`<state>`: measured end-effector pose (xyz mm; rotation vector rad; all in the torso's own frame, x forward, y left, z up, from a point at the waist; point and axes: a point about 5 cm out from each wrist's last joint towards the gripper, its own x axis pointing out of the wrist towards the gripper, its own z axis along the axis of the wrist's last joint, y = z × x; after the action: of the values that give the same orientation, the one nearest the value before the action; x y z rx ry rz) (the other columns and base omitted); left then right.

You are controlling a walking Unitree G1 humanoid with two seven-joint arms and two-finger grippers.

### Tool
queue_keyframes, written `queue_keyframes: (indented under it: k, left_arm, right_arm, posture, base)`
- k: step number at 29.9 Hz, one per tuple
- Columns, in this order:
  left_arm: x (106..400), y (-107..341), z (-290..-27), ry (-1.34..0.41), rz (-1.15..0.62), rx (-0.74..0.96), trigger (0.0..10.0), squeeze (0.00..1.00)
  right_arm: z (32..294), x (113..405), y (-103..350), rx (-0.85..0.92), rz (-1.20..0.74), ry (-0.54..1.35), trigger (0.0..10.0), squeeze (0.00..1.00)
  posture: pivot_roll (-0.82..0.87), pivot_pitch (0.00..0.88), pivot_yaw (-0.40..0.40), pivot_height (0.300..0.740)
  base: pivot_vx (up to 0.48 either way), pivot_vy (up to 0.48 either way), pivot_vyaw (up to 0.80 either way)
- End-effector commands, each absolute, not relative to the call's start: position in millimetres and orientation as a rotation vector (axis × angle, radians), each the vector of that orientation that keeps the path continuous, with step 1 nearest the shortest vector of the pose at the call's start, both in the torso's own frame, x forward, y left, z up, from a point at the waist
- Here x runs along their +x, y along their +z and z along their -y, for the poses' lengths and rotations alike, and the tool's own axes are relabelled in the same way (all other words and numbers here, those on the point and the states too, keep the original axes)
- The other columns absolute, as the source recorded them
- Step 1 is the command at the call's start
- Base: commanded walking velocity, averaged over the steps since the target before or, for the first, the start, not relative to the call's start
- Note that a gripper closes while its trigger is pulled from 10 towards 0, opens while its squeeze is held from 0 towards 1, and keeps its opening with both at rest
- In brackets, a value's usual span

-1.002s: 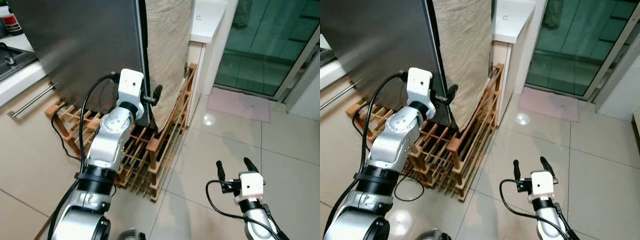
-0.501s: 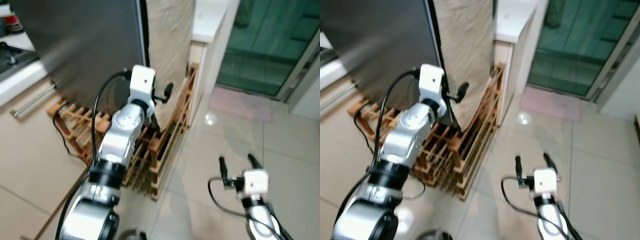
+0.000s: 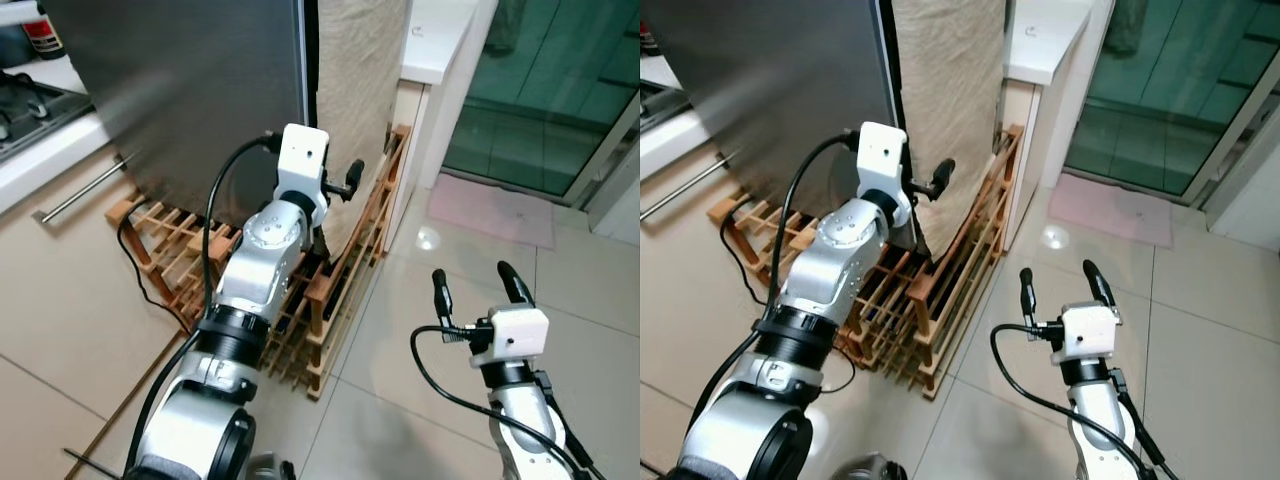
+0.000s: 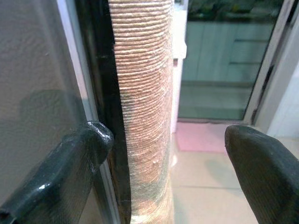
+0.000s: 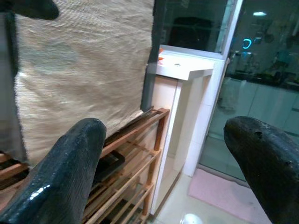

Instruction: Restocking fridge

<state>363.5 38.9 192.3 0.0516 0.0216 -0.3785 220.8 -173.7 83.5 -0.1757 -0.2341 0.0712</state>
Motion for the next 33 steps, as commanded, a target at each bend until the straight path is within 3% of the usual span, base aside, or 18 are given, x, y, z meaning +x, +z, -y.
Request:
queue_keyframes:
  k: [1, 5, 6, 15, 24, 33]
  left_arm:
    - [359, 184, -20, -0.437, -0.077, 0.089, 10.0, 0.0]
    - [352, 188, -2, -0.527, -0.068, 0.049, 10.0, 0.0]
    - [343, 193, 14, -0.621, -0.04, 0.027, 10.0, 0.0]
    - [319, 212, 49, -0.889, 0.052, -0.016, 10.0, 0.0]
    - [308, 230, 63, -0.998, 0.135, -0.036, 10.0, 0.0]
    - [296, 253, 60, -1.106, 0.198, -0.183, 10.0, 0.0]
  right_arm:
    - [172, 220, 84, -0.182, 0.225, 0.08, 10.0, 0.0]
    - [173, 218, 82, -0.182, 0.216, 0.078, 10.0, 0.0]
    - [174, 217, 79, -0.182, 0.202, 0.077, 10.0, 0.0]
    - [173, 218, 74, -0.178, 0.156, 0.075, 10.0, 0.0]
    - [171, 219, 74, -0.175, 0.153, 0.074, 10.0, 0.0]
    - [168, 219, 83, -0.172, 0.165, 0.067, 10.0, 0.0]
  posture:
    - [-0.01, 0.0, 0.021, 0.728]
    - [-0.01, 0.002, 0.023, 0.728]
    - [-0.01, 0.005, 0.023, 0.728]
    - [-0.02, 0.013, 0.026, 0.728]
    - [-0.02, 0.019, 0.033, 0.728]
    - [-0.03, 0.024, 0.032, 0.728]
  base:
    - [0.0, 0.0, 0.0]
    - [0.0, 0.0, 0.0]
    - [0.0, 0.0, 0.0]
    - [0.0, 0.0, 0.0]
    - [0.0, 0.0, 0.0]
    - [0.0, 0.0, 0.0]
